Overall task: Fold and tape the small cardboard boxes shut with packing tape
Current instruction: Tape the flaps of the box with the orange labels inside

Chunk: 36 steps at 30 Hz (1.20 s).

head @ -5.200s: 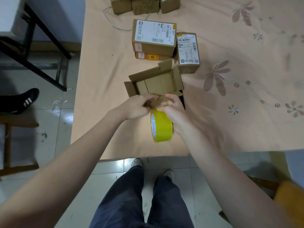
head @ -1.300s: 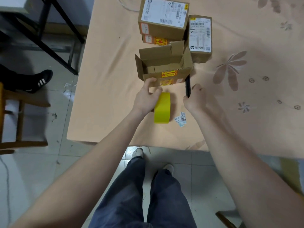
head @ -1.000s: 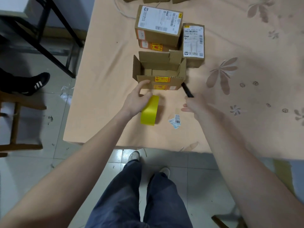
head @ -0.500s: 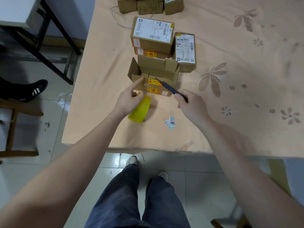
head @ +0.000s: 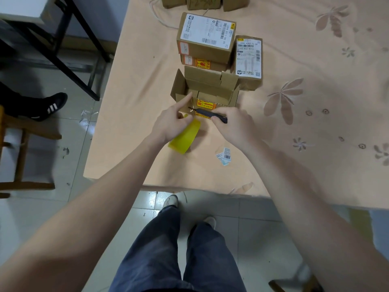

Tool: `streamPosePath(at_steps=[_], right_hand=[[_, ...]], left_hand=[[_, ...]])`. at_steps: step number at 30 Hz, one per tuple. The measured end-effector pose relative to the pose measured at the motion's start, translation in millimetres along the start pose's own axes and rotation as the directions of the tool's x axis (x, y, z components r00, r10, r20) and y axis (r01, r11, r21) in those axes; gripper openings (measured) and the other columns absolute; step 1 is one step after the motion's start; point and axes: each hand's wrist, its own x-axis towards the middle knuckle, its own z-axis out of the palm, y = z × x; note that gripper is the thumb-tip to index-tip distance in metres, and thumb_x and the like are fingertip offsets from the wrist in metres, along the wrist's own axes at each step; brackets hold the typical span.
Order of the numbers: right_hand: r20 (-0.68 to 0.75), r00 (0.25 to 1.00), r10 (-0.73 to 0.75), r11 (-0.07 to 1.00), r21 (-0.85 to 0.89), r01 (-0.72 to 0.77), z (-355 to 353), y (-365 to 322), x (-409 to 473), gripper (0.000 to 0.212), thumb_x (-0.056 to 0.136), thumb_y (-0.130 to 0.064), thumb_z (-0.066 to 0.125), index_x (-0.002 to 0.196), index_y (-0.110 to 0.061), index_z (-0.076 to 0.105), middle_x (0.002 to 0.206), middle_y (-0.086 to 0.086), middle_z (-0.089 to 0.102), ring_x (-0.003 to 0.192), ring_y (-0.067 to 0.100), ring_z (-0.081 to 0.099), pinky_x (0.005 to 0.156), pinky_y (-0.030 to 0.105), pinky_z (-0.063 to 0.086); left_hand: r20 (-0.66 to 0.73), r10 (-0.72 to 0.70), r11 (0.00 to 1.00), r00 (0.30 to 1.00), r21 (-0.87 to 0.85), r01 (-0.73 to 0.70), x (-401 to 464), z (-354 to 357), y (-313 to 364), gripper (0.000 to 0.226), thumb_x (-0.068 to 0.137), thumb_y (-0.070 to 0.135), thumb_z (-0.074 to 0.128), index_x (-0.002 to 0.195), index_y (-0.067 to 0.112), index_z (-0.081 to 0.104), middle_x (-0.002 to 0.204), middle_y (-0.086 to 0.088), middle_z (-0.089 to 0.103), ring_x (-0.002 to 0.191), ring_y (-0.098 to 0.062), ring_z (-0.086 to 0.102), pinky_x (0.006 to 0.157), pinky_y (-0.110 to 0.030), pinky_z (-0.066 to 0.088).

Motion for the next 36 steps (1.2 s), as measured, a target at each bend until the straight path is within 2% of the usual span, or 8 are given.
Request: streamPosePath(at_steps=[2,6,9,12,19,28,32,36], right_hand=[[0.0,1.0,-0.005,0.999,-0.043,0.005,3,-4,2,0.026,0.095,-0.028,0.051,0.115,-0.028,0.068,0.106,0.003,0.069,0.102,0.028,0.058,0.07,0.029,0.038],[-0.036,0.999,0.01,0.995,-0.098,-0.013,8,-8,8,0.027,0.095,-0.033,0.051,0.118,-0.031,0.065,0.11,0.004,0.068,0.103,0.031,0.059,0.068,0.029,0.036],[-0.043,0.999,0.007,0.993,-0.119,-0.012,11,-11,11,0.029,0.095,-0.034,0.051,0.121,-0.03,0.064,0.113,0.006,0.067,0.104,0.033,0.059,0.068,0.028,0.035],[-0.033,0.999,0.008,0.987,-0.158,-0.013,13,-11,14,0.028,0.096,-0.035,0.05,0.12,-0.031,0.063,0.112,0.008,0.067,0.102,0.034,0.059,0.067,0.029,0.035],[-0.062,0.998,0.014,0.984,-0.179,-0.025,12,-4,11,0.025,0.095,-0.033,0.052,0.115,-0.028,0.067,0.105,0.008,0.069,0.099,0.035,0.058,0.067,0.03,0.035],[-0.067,0.998,0.012,0.974,-0.226,-0.027,-2,9,4,0.025,0.095,-0.033,0.052,0.114,-0.026,0.067,0.103,0.011,0.069,0.097,0.035,0.058,0.067,0.032,0.036],[-0.043,0.999,0.003,0.974,-0.227,-0.013,-9,15,-1,0.026,0.096,-0.033,0.052,0.115,-0.025,0.067,0.105,0.011,0.068,0.098,0.035,0.058,0.071,0.034,0.042],[-0.031,0.999,0.015,0.971,-0.238,-0.022,-14,18,-2,0.027,0.097,-0.032,0.05,0.116,-0.024,0.067,0.105,0.01,0.069,0.097,0.033,0.059,0.068,0.03,0.037]], left_hand=[[0.033,-0.005,1.0,0.999,-0.004,0.006,2,-2,2,0.06,0.089,0.03,0.051,0.14,0.055,0.029,0.074,0.005,0.052,0.076,-0.016,0.047,0.074,-0.03,0.043],[0.102,-0.011,1.0,0.995,0.017,0.009,7,-5,6,0.063,0.091,0.03,0.049,0.144,0.052,0.021,0.124,-0.006,0.057,0.102,-0.022,0.057,0.091,-0.035,0.048],[0.111,-0.008,1.0,0.994,0.014,0.007,8,-5,7,0.064,0.093,0.029,0.049,0.145,0.05,0.019,0.131,-0.005,0.054,0.104,-0.022,0.057,0.091,-0.034,0.047],[0.105,-0.016,1.0,0.994,0.019,0.014,9,-5,7,0.063,0.092,0.029,0.048,0.144,0.05,0.02,0.128,-0.005,0.056,0.103,-0.021,0.057,0.09,-0.033,0.047],[0.073,-0.028,0.978,0.997,0.21,0.012,12,-2,6,0.061,0.091,0.042,0.044,0.142,0.058,0.013,0.092,-0.005,0.058,0.094,-0.027,0.056,0.08,-0.034,0.045],[0.05,0.004,0.884,0.999,0.467,-0.027,21,0,1,0.06,0.092,0.054,0.036,0.141,0.059,0.002,0.105,-0.009,0.062,0.098,-0.032,0.059,0.071,-0.032,0.042],[0.056,0.013,0.859,0.998,0.51,-0.04,23,3,3,0.061,0.092,0.056,0.035,0.14,0.06,-0.001,0.105,-0.01,0.063,0.096,-0.032,0.059,0.068,-0.031,0.043],[0.041,0.018,0.841,0.999,0.539,-0.038,23,6,5,0.061,0.092,0.058,0.034,0.141,0.059,-0.002,0.105,-0.01,0.063,0.095,-0.032,0.06,0.067,-0.031,0.042]])
